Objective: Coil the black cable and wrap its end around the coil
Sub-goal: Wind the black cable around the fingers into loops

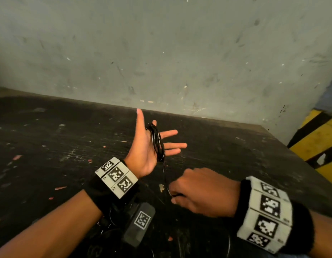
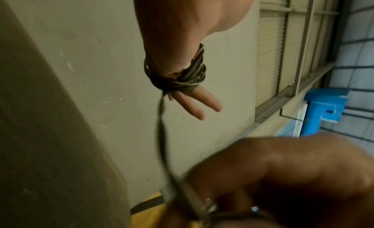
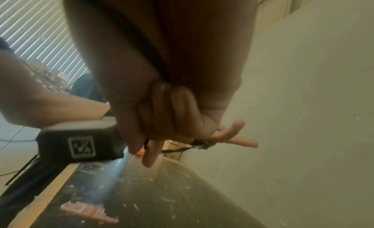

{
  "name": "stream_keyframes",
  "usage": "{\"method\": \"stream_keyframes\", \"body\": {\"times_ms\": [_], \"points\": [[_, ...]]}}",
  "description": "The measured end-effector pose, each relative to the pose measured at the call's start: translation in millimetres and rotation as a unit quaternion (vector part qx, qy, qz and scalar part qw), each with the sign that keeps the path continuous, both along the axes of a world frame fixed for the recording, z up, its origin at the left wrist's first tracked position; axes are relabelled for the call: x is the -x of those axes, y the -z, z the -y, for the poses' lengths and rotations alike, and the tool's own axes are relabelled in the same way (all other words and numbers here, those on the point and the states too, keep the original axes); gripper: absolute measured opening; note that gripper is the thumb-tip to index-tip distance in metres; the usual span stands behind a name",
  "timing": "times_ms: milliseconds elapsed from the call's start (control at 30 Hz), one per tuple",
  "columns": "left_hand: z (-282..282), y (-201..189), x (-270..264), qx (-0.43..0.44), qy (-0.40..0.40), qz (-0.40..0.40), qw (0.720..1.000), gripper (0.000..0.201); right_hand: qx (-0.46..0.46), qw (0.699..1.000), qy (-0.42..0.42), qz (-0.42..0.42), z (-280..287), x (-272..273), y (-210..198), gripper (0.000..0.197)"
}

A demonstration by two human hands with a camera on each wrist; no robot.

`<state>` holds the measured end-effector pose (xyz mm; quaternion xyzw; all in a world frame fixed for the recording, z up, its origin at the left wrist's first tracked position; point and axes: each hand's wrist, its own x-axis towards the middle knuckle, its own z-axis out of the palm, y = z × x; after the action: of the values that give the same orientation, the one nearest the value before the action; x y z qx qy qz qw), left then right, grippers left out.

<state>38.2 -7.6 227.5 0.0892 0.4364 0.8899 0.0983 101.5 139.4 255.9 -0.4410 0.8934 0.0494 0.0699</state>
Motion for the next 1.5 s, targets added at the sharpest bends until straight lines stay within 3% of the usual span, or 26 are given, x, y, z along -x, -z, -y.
{"method": "stream_keyframes", "body": {"times_ms": [67, 200, 267, 367, 467, 633, 733, 867, 933, 1067, 1167, 1333, 1500], "points": [[-2.8, -0.4, -0.4, 0.009, -0.009, -0.004, 1.000, 0.086, 0.005, 1.000, -0.010, -0.016, 2.3, -1.5, 2.8, 0.022], [-15.4, 8.0, -5.0, 0.119, -0.015, -0.037, 0.992, 0.082, 0.052, 0.998, -0.019, -0.032, 1.4, -3.4, -18.1, 0.017], [-20.1, 12.7, -12.7, 0.195, 0.001, -0.059, 0.979, 0.082, 0.057, 0.997, -0.002, -0.043, -1.6, 2.1, -29.9, 0.012], [-25.7, 18.2, -22.6, 0.313, 0.057, -0.108, 0.942, 0.061, 0.065, 0.998, 0.019, -0.013, -11.1, 22.5, -43.9, 0.009], [-29.1, 22.1, -23.4, 0.404, 0.105, -0.129, 0.900, 0.093, 0.079, 0.996, 0.032, 0.021, -22.3, 44.9, -54.0, 0.010], [-37.9, 23.0, -12.7, 0.463, 0.146, -0.126, 0.865, 0.097, 0.106, 0.992, 0.053, 0.053, -41.4, 72.6, -65.2, 0.011], [-38.2, 28.6, -1.7, 0.450, 0.211, -0.114, 0.860, 0.107, 0.132, 0.987, 0.080, 0.035, -58.4, 90.1, -77.1, 0.011], [-44.3, 23.8, 4.5, 0.377, 0.252, -0.127, 0.882, 0.098, 0.151, 0.983, 0.103, 0.004, -86.8, 113.9, -81.7, 0.018], [-49.7, 20.5, 11.8, 0.341, 0.275, -0.131, 0.890, 0.102, 0.153, 0.982, 0.112, -0.007, -102.2, 126.0, -77.4, 0.023], [-59.6, 8.3, 24.4, 0.252, 0.310, -0.112, 0.910, 0.087, 0.165, 0.979, 0.113, -0.029, -117.2, 141.8, -55.0, 0.037], [-72.1, -10.4, 39.4, 0.179, 0.314, -0.118, 0.925, 0.085, 0.180, 0.974, 0.119, -0.074, -124.0, 154.9, -36.6, 0.034], [-94.3, -36.7, 74.4, 0.070, 0.223, -0.096, 0.968, 0.094, 0.229, 0.961, 0.135, -0.077, -124.2, 178.8, 8.8, 0.031], [-107.8, -41.8, 106.3, 0.049, 0.062, -0.068, 0.995, 0.094, 0.234, 0.962, 0.117, -0.071, -103.6, 172.9, 37.7, 0.034]]}}
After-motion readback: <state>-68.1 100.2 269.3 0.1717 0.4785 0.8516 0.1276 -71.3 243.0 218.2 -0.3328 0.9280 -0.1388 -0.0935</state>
